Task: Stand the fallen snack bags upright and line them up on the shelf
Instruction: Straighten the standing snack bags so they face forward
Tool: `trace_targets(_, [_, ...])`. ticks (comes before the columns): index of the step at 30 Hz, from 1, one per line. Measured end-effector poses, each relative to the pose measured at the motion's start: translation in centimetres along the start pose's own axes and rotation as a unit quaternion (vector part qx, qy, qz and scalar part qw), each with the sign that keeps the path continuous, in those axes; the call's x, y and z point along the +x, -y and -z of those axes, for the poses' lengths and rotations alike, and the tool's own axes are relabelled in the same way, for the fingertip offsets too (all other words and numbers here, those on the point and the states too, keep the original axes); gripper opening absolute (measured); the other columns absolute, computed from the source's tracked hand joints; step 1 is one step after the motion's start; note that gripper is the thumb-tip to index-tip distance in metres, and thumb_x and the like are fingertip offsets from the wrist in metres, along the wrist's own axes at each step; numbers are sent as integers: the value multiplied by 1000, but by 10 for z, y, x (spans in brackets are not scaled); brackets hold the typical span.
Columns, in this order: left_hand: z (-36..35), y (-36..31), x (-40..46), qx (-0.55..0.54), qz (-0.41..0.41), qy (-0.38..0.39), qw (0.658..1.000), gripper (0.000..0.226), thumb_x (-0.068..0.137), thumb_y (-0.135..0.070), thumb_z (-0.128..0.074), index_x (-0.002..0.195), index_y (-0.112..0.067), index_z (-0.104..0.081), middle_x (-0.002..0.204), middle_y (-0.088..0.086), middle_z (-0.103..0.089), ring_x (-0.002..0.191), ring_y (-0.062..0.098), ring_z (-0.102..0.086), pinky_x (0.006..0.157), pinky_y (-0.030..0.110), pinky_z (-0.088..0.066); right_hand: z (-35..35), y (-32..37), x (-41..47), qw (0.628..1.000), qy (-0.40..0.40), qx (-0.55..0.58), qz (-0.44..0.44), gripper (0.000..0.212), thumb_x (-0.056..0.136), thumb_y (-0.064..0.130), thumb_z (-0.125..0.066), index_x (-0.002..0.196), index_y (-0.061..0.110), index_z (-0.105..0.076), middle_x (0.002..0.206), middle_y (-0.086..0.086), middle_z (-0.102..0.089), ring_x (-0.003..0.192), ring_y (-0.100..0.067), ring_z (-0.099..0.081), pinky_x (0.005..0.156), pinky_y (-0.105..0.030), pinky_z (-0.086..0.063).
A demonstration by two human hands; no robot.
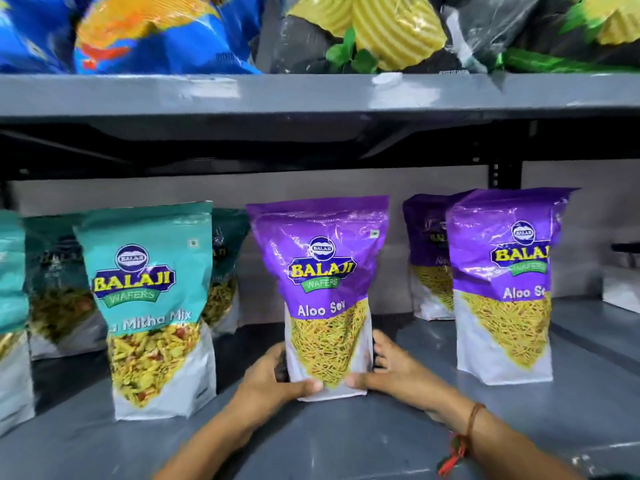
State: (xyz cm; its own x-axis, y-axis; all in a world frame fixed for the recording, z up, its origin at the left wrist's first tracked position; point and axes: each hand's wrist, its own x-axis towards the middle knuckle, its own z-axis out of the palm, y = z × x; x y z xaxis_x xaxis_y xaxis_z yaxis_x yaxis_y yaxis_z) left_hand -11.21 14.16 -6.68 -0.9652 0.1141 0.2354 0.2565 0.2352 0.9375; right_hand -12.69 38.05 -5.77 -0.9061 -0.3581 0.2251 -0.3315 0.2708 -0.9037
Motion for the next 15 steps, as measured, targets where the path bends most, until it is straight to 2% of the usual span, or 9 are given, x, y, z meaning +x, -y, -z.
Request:
trace_targets(5, [-13, -5, -1, 0, 15, -2, 1000, 77, 45, -30, -90, 115, -19, -62, 108, -5, -77, 99, 10, -73, 87, 24, -56, 12, -5, -6, 1000, -13, -15, 4, 69, 62, 37, -89, 120, 33, -53, 122, 17, -67, 116, -2, -62, 100, -25, -49])
trace_targets(9, [-21, -9, 0, 0, 22, 2, 1000, 82, 47, -31, -90, 122, -20, -59, 113, -5, -75, 102, 9, -71, 92, 26, -55, 18, -5, -9, 1000, 2, 17, 10, 59, 73, 12, -83, 122, 26, -53, 124, 11, -68, 112, -1, -65, 85, -12, -53])
trace_targets(11, [-23, -11, -2, 10, 20, 4, 1000, 83, 48, -34, -91, 123, -22, -58, 115, -7, -74, 104, 8, -70, 95, 28, -54, 19, -9, -9, 999, 7, 33, 13, 55, 75, 8, -81, 119, 26, -54, 123, 9, -68, 110, 0, -65, 82, -12, -53])
trace_targets(13, [-26, -13, -5, 19, 23, 12, 999, 82, 52, -35, -91, 126, -25, -56, 119, -9, -72, 107, 7, -69, 98, 30, -53, 21, -7, -12, 1000, 12, 26, 11, 57, 70, 19, -85, 117, 32, -53, 123, 12, -67, 111, 1, -64, 90, -17, -53])
trace_targets(15, [-27, -17, -10, 21, 16, 14, 1000, 78, 60, -29, -89, 129, -25, -54, 122, -9, -70, 108, 1, -67, 94, 22, -53, 22, -3, -14, 1000, 4, -8, 18, 78, 57, 44, -90, 122, 42, -46, 129, 16, -63, 117, -1, -60, 104, -32, -48])
